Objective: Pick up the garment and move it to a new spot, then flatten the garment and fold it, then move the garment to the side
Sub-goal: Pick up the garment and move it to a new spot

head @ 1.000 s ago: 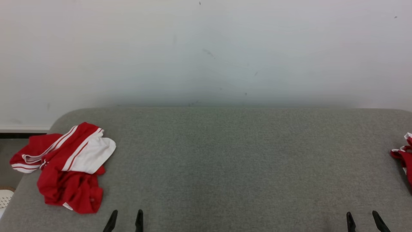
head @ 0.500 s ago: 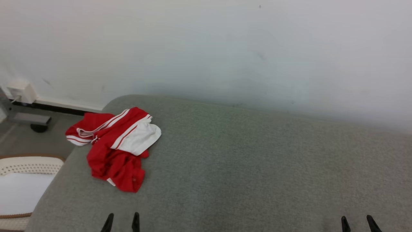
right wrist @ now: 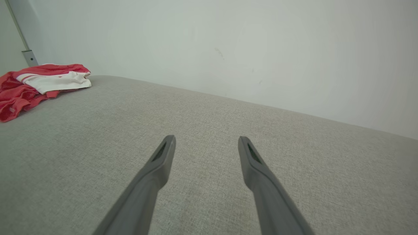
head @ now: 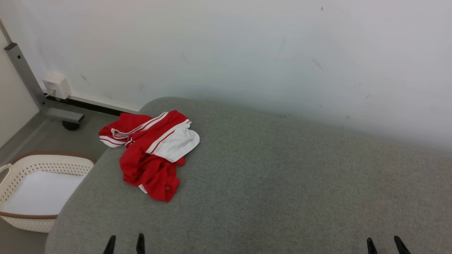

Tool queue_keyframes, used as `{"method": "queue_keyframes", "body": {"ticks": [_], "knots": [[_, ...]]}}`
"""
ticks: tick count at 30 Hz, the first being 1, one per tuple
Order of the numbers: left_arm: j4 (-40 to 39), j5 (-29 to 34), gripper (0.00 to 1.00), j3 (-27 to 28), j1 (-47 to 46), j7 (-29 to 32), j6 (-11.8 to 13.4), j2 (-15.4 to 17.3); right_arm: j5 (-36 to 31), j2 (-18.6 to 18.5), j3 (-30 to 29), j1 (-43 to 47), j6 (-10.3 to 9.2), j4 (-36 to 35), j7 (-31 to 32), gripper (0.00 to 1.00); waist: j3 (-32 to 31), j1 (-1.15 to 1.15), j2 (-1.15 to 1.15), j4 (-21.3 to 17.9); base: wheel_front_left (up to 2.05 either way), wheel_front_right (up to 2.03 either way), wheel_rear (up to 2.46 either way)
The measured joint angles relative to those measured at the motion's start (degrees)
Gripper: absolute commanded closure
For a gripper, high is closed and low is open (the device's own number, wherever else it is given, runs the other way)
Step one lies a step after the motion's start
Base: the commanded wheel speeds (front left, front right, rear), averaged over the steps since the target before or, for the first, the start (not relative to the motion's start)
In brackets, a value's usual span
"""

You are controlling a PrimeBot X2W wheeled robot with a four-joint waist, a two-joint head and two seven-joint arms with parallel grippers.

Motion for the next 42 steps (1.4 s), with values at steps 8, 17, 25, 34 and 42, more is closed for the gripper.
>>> {"method": "queue_keyframes", "body": {"ticks": [8, 17, 25, 34, 42], "knots": [[2.99, -0.66, 0.0, 3.43, -8.35, 0.0, -1.16, 2.85, -2.55, 0.01, -1.93, -1.76, 0.0, -1.44, 0.0, 0.0, 4.95, 0.0, 0.0, -1.63, 0.0, 0.0, 0.0], [11.65, -1.88, 0.0, 5.73, -32.72, 4.35, -1.41, 8.06, -6.6, -1.14, -3.77, -10.27, 0.0, -6.72, 0.94, 0.0, 18.84, 0.01, 0.0, -3.17, 0.0, 0.0, 0.0], [24.9, -1.43, 0.0, 5.03, -52.56, 12.88, -1.69, 12.39, -7.12, -4.27, -4.95, -13.94, 0.02, -12.77, 3.0, 0.0, 31.23, 0.02, 0.0, -3.89, 0.0, 0.0, 0.0], [40.56, -0.76, 0.0, 2.88, -62.96, 20.65, -2.94, 15.34, -6.65, -5.16, -4.78, -15.07, 0.24, -18.55, 4.16, 0.0, 37.61, 0.01, 0.0, -6.07, 0.0, 0.0, 0.0], [49.7, -2.08, 1.0, 3.12, -66.61, 22.53, -3.96, 15.82, -6.35, -5.19, -4.82, -15.53, 0.24, -19.0, 4.6, 0.0, 37.68, 0.0, 0.0, -7.96, 0.0, 0.0, 0.0]]}}
